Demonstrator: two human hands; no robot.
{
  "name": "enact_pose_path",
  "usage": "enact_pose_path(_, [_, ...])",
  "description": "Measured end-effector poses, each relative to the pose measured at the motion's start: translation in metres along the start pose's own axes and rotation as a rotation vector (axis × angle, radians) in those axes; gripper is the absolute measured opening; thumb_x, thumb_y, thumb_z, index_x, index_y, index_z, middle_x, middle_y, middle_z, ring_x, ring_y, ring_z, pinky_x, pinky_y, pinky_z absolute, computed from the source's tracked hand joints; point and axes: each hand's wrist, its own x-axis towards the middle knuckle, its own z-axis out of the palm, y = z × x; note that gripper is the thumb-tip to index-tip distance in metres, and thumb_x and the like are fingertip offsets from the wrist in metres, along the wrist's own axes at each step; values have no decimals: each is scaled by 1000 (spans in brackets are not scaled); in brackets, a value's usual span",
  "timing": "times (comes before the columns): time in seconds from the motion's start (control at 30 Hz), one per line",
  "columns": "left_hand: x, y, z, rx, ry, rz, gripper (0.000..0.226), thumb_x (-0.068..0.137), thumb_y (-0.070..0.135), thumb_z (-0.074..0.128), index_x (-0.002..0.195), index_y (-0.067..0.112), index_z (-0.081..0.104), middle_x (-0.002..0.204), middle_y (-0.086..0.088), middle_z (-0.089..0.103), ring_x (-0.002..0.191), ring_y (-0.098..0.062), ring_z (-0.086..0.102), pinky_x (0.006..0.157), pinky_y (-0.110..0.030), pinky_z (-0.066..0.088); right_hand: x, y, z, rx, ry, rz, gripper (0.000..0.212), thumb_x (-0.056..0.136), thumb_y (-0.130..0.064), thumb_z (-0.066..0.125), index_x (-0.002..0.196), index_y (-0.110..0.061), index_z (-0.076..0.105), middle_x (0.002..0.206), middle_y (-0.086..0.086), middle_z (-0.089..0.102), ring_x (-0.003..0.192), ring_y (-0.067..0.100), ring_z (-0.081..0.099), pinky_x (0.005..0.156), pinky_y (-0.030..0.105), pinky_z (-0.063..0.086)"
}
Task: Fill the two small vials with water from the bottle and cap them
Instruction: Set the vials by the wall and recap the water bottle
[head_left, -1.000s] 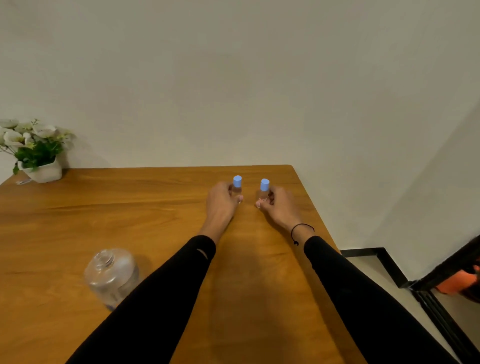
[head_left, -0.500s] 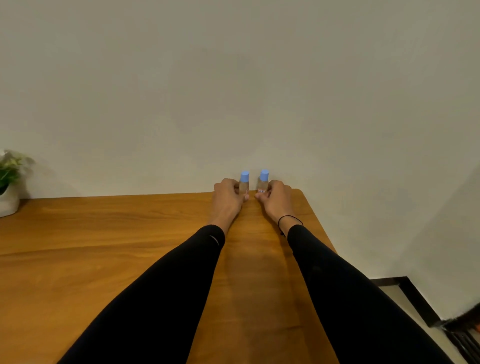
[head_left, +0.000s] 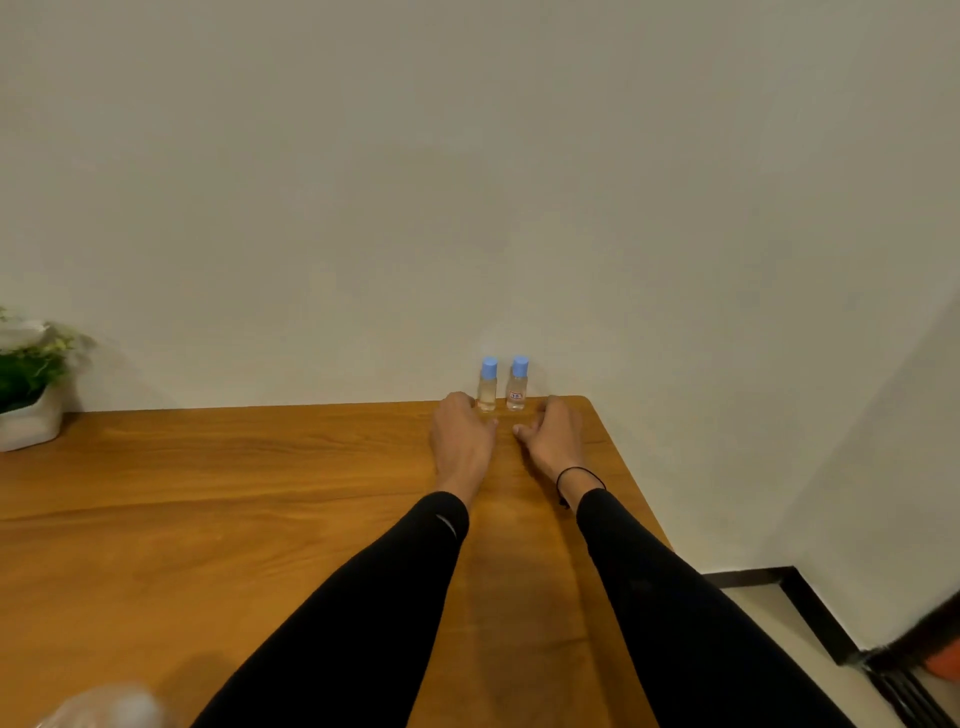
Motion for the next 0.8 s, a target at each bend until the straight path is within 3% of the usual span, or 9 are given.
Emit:
enact_pose_path(0.07, [-26,4,-10,-52,33,-16,28,91,19,80,116,12,71,102,1,72,91,-16,69,79,-32,61,-29,-1,-7,47,-26,-2,40,98,-19,75,132,-15,55,110,8,65,107,26,62,92,42,56])
enact_pose_path(0.17, [-76,12,-32,-95,59,-17,28,94,23,77,120,17,70,98,6,71,91,-12,71,82,-32,64,-84,-4,-17,152,-55,-31,33,98,-14,71,126,-22,55,99,6,68,89,23,65,73,37,55])
enact_pose_path(0.27, [-133,14,-62,-137,54,7,24,95,27,74,118,22,70,98,11,71,91,-7,70,83,-31,64,-147,-9,-29,226,-76,-64,26,99,-13,69,120,-23,58,89,8,69,75,17,62,65,33,53])
enact_pose_path(0.43, [-221,-2,-125,-125,70,96,15,94,32,73,108,25,72,88,14,71,83,-1,69,73,-26,62,-236,-19,-43,232,-135,-172,17,102,-18,66,114,-29,61,87,12,73,70,17,64,61,34,54])
enact_pose_path(0.53, [-256,-14,-161,-117,60,124,13,94,31,74,106,24,73,88,13,73,80,1,69,72,-23,62,-271,-32,-39,208,-242,-256,19,105,-22,62,118,-35,61,96,4,76,85,23,73,73,44,64])
enact_pose_path(0.6, [-271,-22,-183,-116,60,130,14,95,33,74,107,25,73,88,14,74,79,3,69,72,-22,62,-289,-47,-33,160,-333,-337,24,104,-23,62,122,-39,59,108,-4,74,97,16,74,84,46,65])
enact_pose_path(0.7, [-288,-30,-214,-93,68,176,15,94,31,75,107,24,72,88,14,73,79,4,68,70,-16,59,-308,-76,-21,8,-423,-507,25,102,-27,65,120,-45,61,128,-15,63,119,13,61,102,43,57])
enact_pose_path(0.8, [-299,-28,-250,-51,109,270,16,94,32,75,108,24,72,93,13,73,82,2,67,69,-7,52,-316,-98,0,-251,-481,-645,34,108,-36,54,142,-39,61,150,-11,54,134,25,44,111,44,47])
